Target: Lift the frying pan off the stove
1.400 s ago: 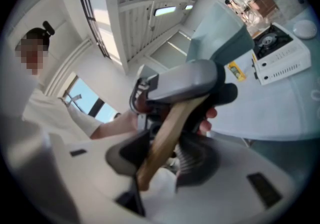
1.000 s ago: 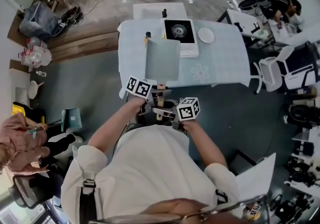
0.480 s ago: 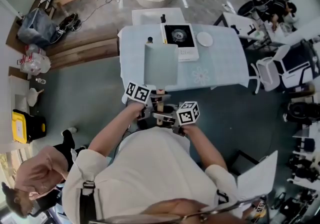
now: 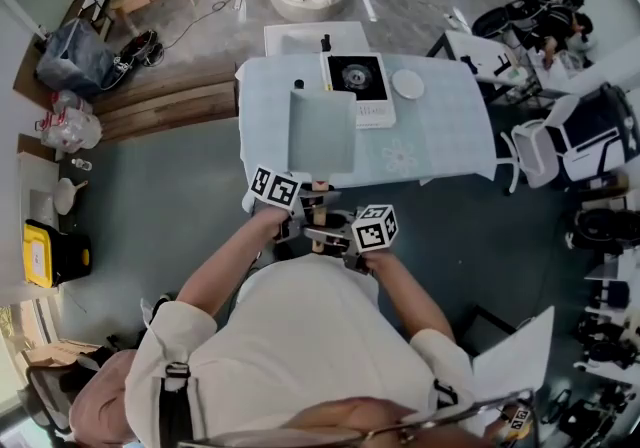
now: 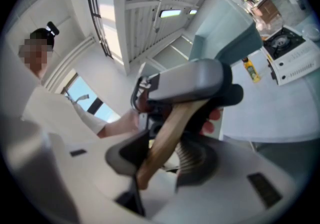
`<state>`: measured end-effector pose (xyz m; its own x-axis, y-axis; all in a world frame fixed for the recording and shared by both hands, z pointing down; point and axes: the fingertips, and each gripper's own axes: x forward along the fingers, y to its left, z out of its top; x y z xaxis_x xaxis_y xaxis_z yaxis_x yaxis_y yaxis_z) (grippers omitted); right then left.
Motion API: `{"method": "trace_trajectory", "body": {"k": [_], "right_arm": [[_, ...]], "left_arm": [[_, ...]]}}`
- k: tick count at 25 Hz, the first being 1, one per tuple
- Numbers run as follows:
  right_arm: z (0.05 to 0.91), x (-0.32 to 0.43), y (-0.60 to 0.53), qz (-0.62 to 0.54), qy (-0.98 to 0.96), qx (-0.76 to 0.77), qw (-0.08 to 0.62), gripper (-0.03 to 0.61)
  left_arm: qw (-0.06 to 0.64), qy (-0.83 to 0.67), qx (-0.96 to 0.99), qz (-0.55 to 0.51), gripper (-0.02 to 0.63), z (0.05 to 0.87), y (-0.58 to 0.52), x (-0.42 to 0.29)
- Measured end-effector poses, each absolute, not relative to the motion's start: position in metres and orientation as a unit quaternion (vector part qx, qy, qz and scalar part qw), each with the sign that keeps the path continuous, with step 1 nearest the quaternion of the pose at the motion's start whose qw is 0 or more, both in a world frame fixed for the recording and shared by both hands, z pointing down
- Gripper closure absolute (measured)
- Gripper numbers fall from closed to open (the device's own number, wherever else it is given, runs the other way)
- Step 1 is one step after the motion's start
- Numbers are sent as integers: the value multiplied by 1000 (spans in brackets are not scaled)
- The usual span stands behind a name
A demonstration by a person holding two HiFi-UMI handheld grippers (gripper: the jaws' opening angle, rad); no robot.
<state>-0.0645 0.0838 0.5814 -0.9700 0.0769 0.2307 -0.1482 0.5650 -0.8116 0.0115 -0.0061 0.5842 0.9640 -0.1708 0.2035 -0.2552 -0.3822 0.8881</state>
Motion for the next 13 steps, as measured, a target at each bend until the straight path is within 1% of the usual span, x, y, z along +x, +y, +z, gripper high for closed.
{"method": "trace_trajectory", "body": {"k": [13], "right_arm": [[581,-53,81,461,-879,14,123,396]], "left_arm": [[540,-130,831,37,397,585,-9,24]]}}
